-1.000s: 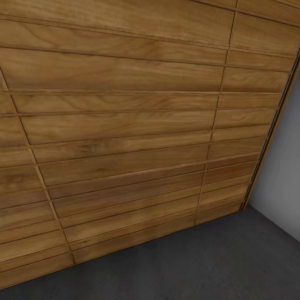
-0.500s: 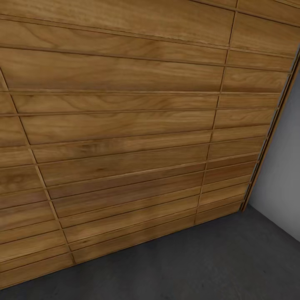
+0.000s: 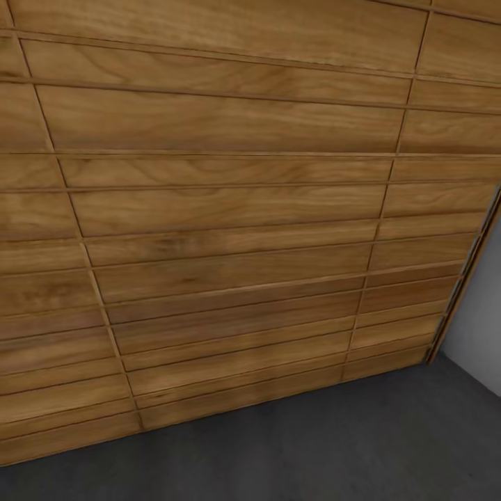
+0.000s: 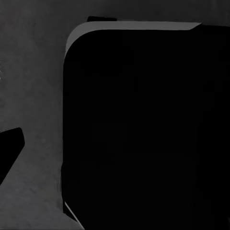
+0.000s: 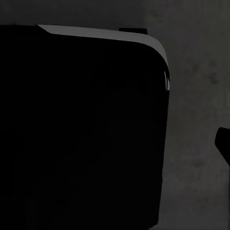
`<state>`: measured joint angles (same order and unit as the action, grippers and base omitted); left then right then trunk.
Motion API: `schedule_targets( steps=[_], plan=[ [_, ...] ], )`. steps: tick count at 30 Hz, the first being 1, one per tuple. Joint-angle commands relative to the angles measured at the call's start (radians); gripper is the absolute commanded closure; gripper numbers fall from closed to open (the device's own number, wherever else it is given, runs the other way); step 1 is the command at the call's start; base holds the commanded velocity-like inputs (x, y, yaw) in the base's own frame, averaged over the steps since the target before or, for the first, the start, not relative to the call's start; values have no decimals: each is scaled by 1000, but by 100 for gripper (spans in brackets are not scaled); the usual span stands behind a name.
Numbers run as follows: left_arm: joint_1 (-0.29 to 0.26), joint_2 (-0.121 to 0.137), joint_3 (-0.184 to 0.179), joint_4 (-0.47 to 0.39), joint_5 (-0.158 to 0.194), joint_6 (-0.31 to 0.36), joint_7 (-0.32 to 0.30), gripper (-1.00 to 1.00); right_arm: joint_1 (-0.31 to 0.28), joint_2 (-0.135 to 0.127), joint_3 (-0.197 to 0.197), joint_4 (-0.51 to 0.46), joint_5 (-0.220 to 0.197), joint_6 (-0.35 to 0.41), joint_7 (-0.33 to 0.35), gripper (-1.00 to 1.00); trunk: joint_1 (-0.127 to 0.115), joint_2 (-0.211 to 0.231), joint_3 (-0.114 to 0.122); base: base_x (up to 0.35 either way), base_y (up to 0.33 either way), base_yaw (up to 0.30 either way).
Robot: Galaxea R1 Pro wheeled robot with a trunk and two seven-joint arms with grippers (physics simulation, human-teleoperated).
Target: Move the two storage containers from the living room to the garage. In the garage, place one container on the floor and stack the other container on top of it (either order is fine).
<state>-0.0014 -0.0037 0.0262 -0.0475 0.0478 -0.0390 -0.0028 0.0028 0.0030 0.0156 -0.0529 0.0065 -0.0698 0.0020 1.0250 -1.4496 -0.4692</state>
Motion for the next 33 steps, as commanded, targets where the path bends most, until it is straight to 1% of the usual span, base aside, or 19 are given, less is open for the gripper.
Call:
schedule_targets(
  steps=[1,7,27,33],
  plan=[
    [0,1,2,-1,4,-2,0,-100,0,0,1,-1,0,-2,0,-100,0,0,-1,0,0,290],
    [0,9,1,-2,2,-2,0,-100,0,1,-4,4,-5,-4,-2,-100,0,0,-1,0,0,296],
    [0,11,0,-3,1,-2,0,-100,0,2,-7,9,-12,11,-3,-100,0,0,-1,0,0,300],
    [0,11,0,-3,1,-2,0,-100,0,2,-8,8,-10,-1,-4,-100,0,0,-1,0,0,300]
  ],
)
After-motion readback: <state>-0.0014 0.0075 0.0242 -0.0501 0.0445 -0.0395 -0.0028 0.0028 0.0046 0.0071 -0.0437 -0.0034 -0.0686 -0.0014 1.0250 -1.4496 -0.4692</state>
